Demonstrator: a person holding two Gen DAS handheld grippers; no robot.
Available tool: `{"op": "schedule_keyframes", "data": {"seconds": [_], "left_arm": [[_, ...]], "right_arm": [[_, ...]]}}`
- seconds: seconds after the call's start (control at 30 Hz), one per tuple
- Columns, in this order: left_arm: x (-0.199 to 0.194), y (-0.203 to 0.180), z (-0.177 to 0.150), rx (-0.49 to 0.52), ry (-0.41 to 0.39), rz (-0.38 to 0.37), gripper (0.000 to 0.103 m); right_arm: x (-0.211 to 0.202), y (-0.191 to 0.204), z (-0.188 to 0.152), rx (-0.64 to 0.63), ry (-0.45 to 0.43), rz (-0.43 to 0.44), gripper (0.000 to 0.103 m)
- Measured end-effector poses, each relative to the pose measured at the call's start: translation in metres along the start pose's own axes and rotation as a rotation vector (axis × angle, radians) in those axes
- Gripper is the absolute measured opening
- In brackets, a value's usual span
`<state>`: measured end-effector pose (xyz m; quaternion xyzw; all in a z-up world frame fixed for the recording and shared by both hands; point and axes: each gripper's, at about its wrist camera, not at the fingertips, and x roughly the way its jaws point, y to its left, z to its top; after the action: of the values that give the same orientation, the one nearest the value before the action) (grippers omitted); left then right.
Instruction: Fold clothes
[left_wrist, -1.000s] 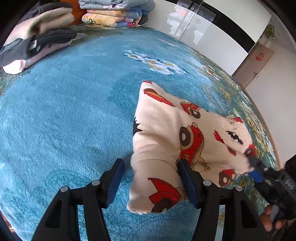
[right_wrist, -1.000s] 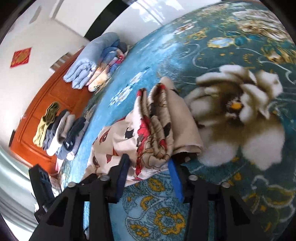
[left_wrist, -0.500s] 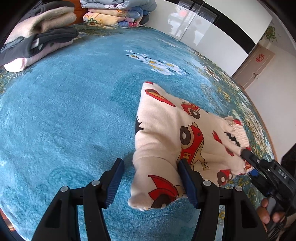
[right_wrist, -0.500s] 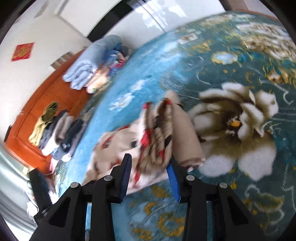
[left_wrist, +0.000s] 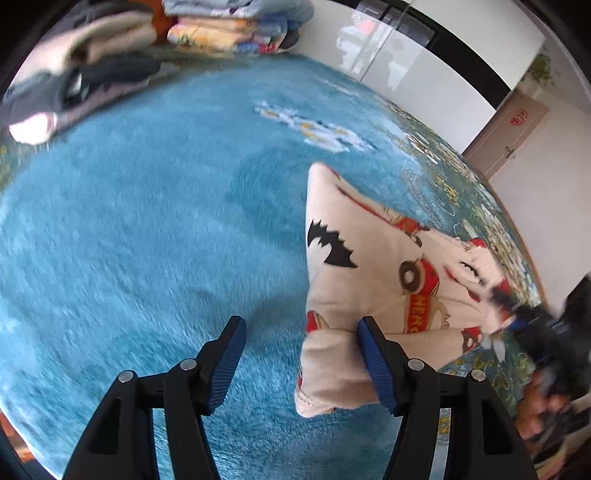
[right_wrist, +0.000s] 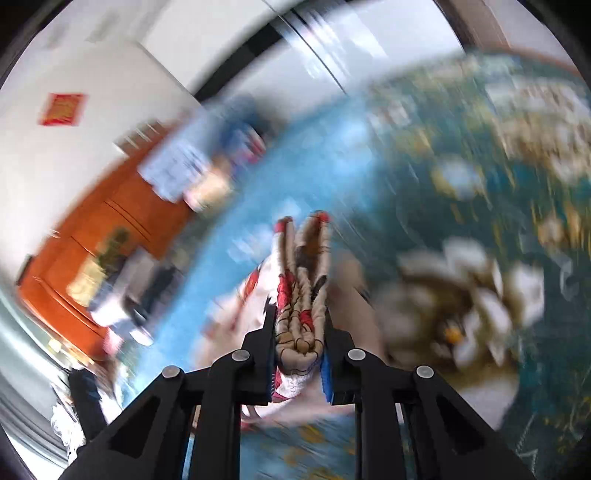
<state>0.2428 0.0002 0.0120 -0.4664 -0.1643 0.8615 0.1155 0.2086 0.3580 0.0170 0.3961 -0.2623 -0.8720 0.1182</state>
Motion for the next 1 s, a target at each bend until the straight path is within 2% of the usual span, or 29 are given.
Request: {"op": "schedule_keyframes", "data": {"seconds": [0.13, 0.17, 0.23, 0.33, 0.4, 0.53, 0.67, 0.7, 0.73, 0.77, 0.83, 0.87, 0.93, 1.0], "left_arm": [[-0.002, 0.004, 0.013, -0.013, -0.004, -0.046, 0.067], [-0.002, 0.005, 0.019, -0.017, -0.004, -0.061, 0.067], [0.012, 0.012, 0.033, -0.078, 0.047, -0.126, 0.067], [0.035, 0.022, 0.047, -0.183, 0.116, -0.173, 0.067], [0.042, 0.024, 0.05, -0.217, 0.121, -0.173, 0.067], [0.045, 0.013, 0.059, -0.178, 0.11, -0.165, 0.067], [0.05, 0.006, 0.062, -0.168, 0.113, -0.193, 0.065], [0.052, 0.006, 0.063, -0.172, 0.114, -0.199, 0.052], [0.054, 0.006, 0.063, -0.174, 0.122, -0.206, 0.032], [0.054, 0.006, 0.063, -0.173, 0.124, -0.206, 0.027], [0.054, 0.008, 0.062, -0.17, 0.127, -0.21, 0.015], [0.05, 0.011, 0.064, -0.177, 0.122, -0.231, 0.014], [0.039, 0.02, 0.073, -0.205, 0.111, -0.282, 0.008], [0.023, 0.03, 0.087, -0.211, 0.067, -0.287, 0.008]], "right_arm": [[-0.004, -0.02, -0.008, 0.08, -0.009, 0.048, 0.027], [-0.007, -0.02, -0.005, 0.074, -0.024, 0.044, 0.04], [-0.009, -0.019, 0.001, 0.05, -0.033, 0.019, 0.052], [0.004, -0.024, 0.01, 0.057, 0.001, 0.028, 0.056], [0.017, -0.035, 0.019, 0.103, 0.029, 0.022, 0.056], [0.033, -0.053, 0.028, 0.229, 0.056, 0.103, 0.057], [0.048, -0.044, 0.038, 0.2, 0.083, 0.109, 0.057], [0.051, -0.042, 0.039, 0.191, 0.088, 0.107, 0.057], [0.054, -0.04, 0.04, 0.183, 0.092, 0.104, 0.056], [0.057, -0.037, 0.04, 0.176, 0.097, 0.102, 0.043], [0.057, -0.032, 0.041, 0.166, 0.095, 0.103, 0.029], [0.054, -0.028, 0.041, 0.151, 0.08, 0.103, 0.024], [0.051, -0.015, 0.05, 0.125, 0.054, 0.139, 0.022], [0.048, 0.0, 0.059, 0.099, 0.029, 0.182, 0.022]]}}
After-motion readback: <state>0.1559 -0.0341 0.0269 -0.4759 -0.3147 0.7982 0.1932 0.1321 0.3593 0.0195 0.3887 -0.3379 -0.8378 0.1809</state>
